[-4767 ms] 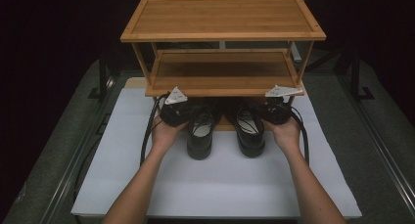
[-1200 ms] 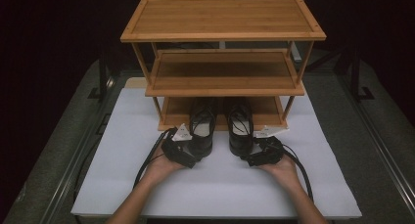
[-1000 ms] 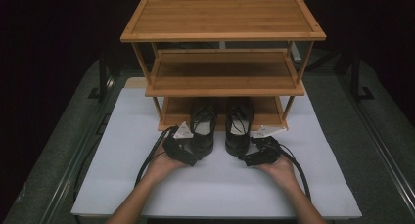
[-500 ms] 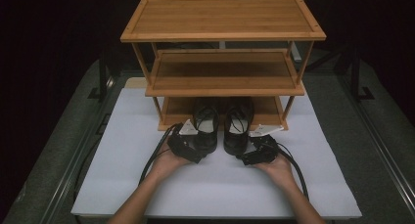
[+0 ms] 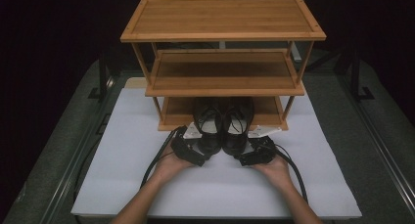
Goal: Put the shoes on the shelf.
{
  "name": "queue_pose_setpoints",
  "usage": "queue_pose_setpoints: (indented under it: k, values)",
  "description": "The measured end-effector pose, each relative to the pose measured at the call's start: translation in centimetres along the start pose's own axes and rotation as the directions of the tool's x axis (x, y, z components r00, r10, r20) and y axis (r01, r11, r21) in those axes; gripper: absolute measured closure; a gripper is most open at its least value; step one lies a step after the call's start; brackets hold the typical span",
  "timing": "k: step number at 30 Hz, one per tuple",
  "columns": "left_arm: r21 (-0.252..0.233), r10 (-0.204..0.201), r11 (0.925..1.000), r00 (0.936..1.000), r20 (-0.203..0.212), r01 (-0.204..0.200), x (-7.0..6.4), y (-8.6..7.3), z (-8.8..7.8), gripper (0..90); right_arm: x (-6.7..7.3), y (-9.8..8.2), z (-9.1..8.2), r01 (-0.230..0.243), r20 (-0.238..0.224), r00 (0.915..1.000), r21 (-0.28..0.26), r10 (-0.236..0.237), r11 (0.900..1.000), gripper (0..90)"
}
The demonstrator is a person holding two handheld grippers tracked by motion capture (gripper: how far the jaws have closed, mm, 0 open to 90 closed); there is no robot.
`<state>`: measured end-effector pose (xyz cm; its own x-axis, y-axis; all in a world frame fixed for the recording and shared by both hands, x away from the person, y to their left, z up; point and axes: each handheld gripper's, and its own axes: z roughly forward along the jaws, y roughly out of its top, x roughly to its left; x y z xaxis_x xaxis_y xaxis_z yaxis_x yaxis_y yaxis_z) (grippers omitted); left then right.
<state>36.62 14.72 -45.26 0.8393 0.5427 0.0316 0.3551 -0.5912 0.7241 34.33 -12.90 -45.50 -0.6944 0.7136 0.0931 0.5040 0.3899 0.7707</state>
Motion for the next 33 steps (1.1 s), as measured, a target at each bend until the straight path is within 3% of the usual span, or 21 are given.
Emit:
queue_pose_setpoints:
  k: [6, 15, 22, 27, 33]
  values:
    - [-0.015, -0.022, 0.9996, 0.9997, 0.011, 0.022, 0.1, 0.2, -0.2, 2.4, 0.1, 0.2, -0.1, -0.009, 0.007, 0.9999, -0.002, 0.009, 1.0, 12.0]
    - [-0.094, -0.077, 0.9923, 0.9965, 0.033, 0.08, 0.8, 0.5, -0.8, 5.0, -0.4, 1.2, -0.8, -0.038, -0.015, 0.9992, -0.056, 0.038, 0.998, 12.0]
    - [-0.094, -0.076, 0.9924, 0.9964, 0.037, 0.079, 1.6, 1.4, -0.9, 4.5, -0.9, 1.8, -0.8, -0.06, -0.029, 0.9979, -0.078, 0.058, 0.995, 11.9]
    - [-0.102, -0.1, 0.9894, 0.9943, 0.038, 0.103, 2.0, 1.7, -0.2, 4.2, -1.3, 2.4, -0.3, -0.046, -0.002, 0.9989, -0.053, 0.046, 0.998, 10.1]
    - [-0.111, -0.114, 0.9869, 0.9928, 0.037, 0.117, 2.7, 2.1, 0.3, 4.0, -2.1, 2.9, 0.3, -0.049, -0.002, 0.9988, -0.049, 0.049, 0.998, 9.9]
